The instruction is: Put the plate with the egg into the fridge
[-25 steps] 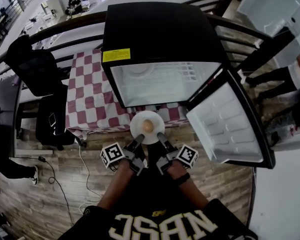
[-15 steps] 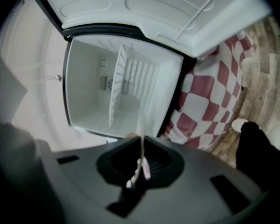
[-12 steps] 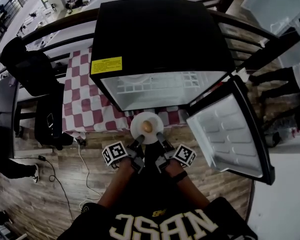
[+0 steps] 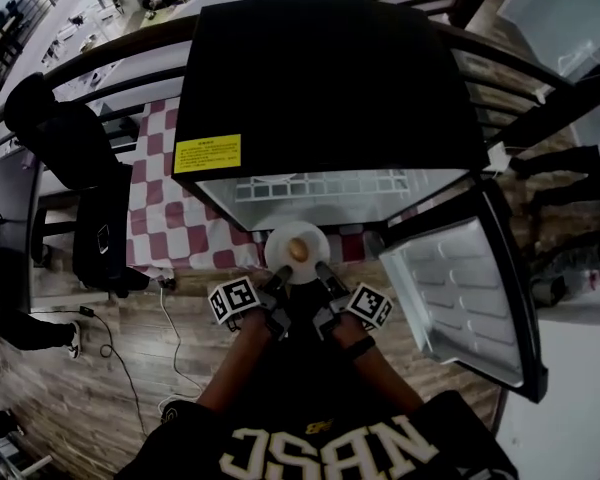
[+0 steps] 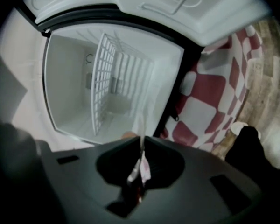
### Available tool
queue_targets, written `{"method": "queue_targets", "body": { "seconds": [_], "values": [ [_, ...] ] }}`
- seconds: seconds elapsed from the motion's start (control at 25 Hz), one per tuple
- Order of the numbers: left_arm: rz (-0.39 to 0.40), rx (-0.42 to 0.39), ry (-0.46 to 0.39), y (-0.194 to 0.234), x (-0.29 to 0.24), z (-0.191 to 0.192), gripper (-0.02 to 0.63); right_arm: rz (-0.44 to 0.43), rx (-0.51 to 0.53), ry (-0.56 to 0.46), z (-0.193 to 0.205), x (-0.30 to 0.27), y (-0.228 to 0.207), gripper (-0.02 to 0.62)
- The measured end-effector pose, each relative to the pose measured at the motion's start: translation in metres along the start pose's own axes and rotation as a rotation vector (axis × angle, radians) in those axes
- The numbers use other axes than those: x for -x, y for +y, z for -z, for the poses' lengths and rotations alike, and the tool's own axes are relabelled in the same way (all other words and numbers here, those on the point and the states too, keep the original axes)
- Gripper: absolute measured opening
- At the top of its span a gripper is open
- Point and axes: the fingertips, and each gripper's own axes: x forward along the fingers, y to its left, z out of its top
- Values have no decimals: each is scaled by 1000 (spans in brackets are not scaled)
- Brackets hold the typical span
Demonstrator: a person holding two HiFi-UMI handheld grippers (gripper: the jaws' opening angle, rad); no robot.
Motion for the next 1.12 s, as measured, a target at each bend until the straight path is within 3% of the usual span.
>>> {"method": "queue_targets", "body": {
  "seconds": [0.24,0.44,1.12],
  "values": [
    [-28,-22,-9,3,-22,-14,40,10,2,16,-18,-20,-9,35],
    [-49,4,-26,13,-32,-27,41,24,-42,22,-22,-37,-17,35],
    [-62,70,-84,24,-63,-56,41,70,-38,17,-44,-70,-33,35]
  ]
}}
